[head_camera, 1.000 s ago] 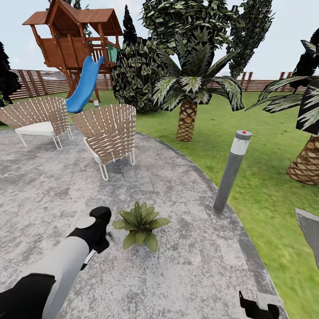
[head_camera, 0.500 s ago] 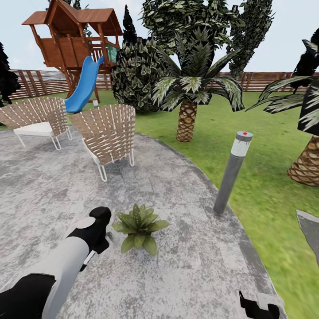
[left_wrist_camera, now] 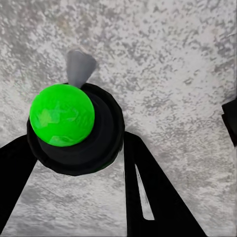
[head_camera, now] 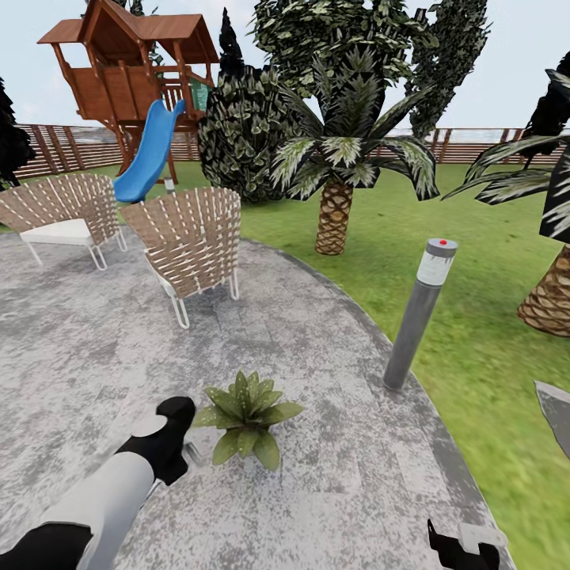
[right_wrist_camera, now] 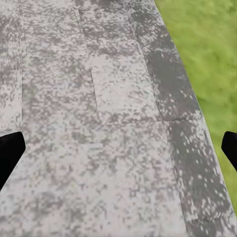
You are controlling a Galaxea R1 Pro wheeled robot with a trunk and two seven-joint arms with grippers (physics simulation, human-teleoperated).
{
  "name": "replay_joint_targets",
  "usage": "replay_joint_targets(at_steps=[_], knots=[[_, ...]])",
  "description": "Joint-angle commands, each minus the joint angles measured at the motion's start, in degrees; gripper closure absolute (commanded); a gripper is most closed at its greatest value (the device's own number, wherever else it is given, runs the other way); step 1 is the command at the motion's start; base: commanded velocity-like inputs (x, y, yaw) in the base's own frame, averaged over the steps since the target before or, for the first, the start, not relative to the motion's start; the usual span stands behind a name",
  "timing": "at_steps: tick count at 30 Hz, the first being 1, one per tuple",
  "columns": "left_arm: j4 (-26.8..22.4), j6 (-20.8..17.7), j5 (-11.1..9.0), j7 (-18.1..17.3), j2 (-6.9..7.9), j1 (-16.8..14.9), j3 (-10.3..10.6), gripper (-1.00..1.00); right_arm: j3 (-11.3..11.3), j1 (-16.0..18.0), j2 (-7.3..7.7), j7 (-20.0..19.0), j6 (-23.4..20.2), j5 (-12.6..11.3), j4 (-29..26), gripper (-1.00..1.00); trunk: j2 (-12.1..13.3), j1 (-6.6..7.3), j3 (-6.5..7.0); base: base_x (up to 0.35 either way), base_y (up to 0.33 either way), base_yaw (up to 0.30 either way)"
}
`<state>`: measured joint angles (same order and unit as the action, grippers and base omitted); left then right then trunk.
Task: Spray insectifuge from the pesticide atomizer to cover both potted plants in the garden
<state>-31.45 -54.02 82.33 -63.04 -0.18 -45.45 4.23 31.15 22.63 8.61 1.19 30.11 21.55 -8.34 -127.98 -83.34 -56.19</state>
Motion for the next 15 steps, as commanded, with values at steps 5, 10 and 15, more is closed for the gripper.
replay_joint_targets(at_steps=[5,10,15], knots=[[-0.9,-0.2,0.6,-0.2,0.0,-0.6,-4.5,1.0,0.4,0.1,0.0,0.1,0.2,0.6,0.1,-1.0,0.0,0.01,-0.05,0.0,0.0,0.0],[-0.9,-0.2,0.6,0.6,0.36,-0.6,-5.1,1.0,0.4,0.1,0.0,0.1,0.2,0.6,0.1,-1.0,0.0,0.01,-0.05,0.0,0.0,0.0],[-0.3,-0.1,0.5,1.2,1.77,0.0,-5.2,1.0,0.4,0.1,0.0,0.1,0.2,0.6,0.1,-1.0,0.0,0.01,-0.05,0.0,0.0,0.0]])
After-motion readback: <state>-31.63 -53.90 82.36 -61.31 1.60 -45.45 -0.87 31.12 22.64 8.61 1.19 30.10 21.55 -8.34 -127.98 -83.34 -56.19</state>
